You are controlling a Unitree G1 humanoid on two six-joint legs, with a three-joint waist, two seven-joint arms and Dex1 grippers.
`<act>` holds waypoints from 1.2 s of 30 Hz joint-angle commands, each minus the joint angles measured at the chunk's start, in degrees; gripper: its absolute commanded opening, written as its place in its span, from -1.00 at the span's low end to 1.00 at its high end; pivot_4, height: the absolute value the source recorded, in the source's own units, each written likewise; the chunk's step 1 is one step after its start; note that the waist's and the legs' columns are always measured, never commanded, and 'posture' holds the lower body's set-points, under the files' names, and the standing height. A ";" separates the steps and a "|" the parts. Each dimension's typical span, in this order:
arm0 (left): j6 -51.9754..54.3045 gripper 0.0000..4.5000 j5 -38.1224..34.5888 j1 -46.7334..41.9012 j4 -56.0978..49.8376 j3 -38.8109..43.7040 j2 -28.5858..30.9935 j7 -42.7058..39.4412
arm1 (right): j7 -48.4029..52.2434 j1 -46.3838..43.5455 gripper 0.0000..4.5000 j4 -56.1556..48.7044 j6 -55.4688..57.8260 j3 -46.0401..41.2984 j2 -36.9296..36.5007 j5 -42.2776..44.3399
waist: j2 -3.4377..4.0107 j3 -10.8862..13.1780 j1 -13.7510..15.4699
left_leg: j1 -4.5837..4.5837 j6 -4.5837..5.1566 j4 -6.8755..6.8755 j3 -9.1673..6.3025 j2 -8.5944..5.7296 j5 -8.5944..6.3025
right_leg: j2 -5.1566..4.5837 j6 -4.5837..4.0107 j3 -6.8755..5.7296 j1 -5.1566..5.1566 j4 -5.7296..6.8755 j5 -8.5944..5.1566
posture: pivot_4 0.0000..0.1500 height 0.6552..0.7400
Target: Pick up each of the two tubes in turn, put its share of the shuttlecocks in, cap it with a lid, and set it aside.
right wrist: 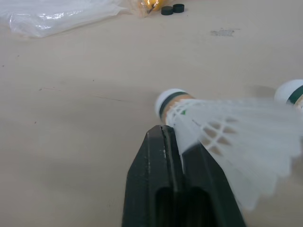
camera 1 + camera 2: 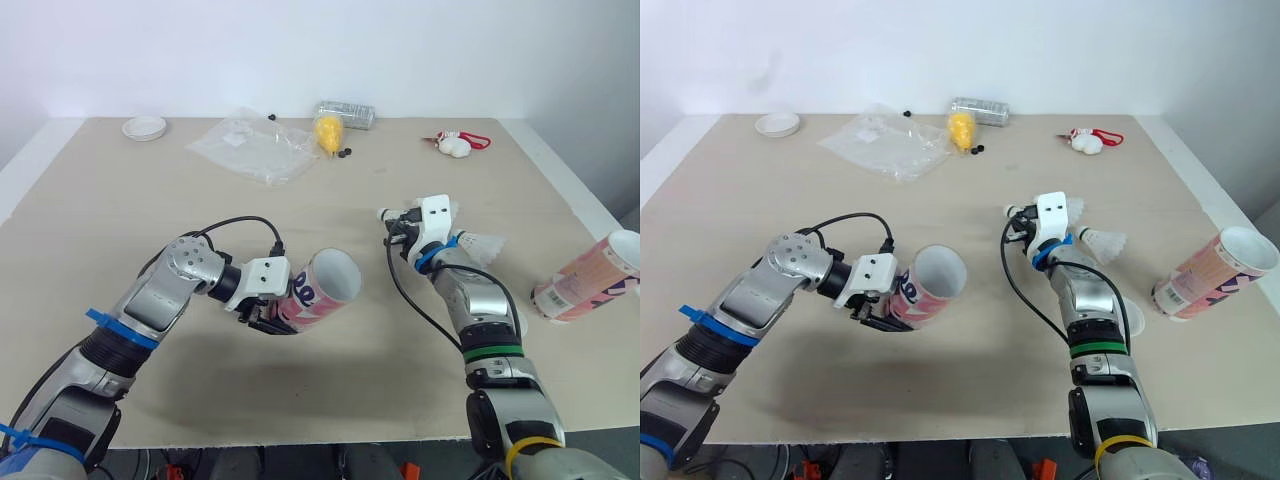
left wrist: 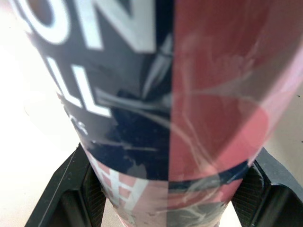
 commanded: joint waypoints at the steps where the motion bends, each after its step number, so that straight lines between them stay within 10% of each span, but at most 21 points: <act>1: 0.61 0.33 -1.02 0.23 -1.69 1.16 0.04 0.30 | 0.92 -1.75 -0.98 -0.69 -1.76 -0.76 -0.74 -0.19 | 0.00 0.00 0.00 | 0.00 0.00 0.00 0.00 0.00 0.00 | 0.00 0.00 0.00 0.00 0.00 0.00 | 1.00 1.00; 17: 5.34 0.33 -3.42 -1.29 0.99 1.18 -0.12 -0.92 | 42.10 6.51 -0.98 -40.09 -18.28 1.74 -31.17 6.22 | 0.33 0.20 0.07 | -0.05 0.07 0.02 -0.02 -0.05 -0.06 | -0.03 0.11 -0.01 -0.01 -0.01 -0.13 | 1.00 1.00; 36: 3.26 0.33 -2.03 -2.26 3.49 0.73 -0.69 0.05 | 51.12 1.95 -0.98 -46.97 -17.61 10.18 -30.69 8.12 | 0.33 0.20 0.20 | 0.00 0.07 0.22 0.03 0.00 -0.05 | -0.02 0.04 0.00 0.03 0.05 -0.02 | 1.00 1.00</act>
